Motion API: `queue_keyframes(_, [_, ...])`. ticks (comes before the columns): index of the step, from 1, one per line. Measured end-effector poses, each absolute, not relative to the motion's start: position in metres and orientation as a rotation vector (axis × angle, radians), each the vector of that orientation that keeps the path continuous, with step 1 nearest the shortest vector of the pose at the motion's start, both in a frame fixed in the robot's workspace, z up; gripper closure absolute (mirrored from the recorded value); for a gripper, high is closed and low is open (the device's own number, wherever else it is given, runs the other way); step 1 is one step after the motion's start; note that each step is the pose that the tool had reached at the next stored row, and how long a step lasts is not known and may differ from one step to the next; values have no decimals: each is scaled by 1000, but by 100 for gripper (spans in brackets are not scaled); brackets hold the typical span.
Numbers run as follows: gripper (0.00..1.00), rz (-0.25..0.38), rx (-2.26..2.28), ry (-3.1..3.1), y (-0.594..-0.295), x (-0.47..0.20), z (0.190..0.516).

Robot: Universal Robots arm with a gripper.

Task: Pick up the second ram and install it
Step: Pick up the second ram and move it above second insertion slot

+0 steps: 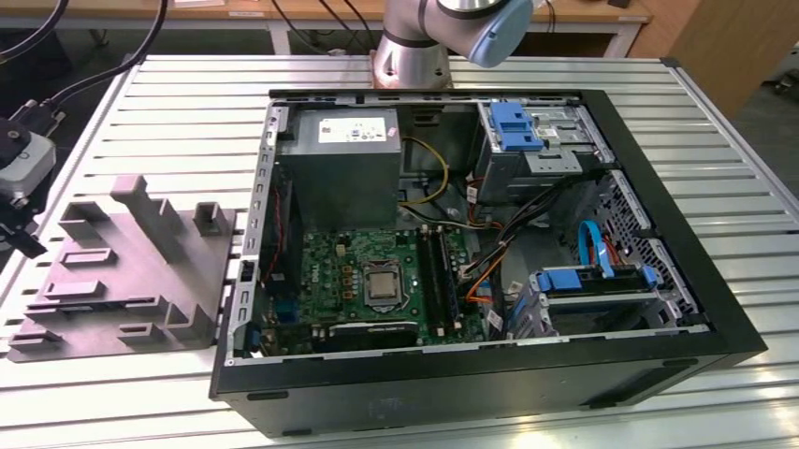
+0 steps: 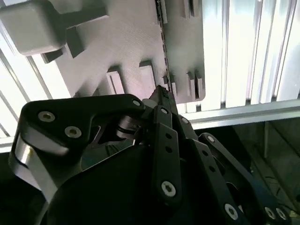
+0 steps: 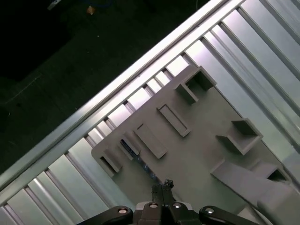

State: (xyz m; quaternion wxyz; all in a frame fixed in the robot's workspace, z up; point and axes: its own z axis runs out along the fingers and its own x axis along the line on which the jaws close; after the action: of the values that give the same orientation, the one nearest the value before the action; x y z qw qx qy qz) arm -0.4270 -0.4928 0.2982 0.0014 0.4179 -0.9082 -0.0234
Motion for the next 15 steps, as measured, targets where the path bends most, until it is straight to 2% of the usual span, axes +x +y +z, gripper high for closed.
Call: queue_keyframes(15, [90,-72,1683,-2641,-493,-427,295])
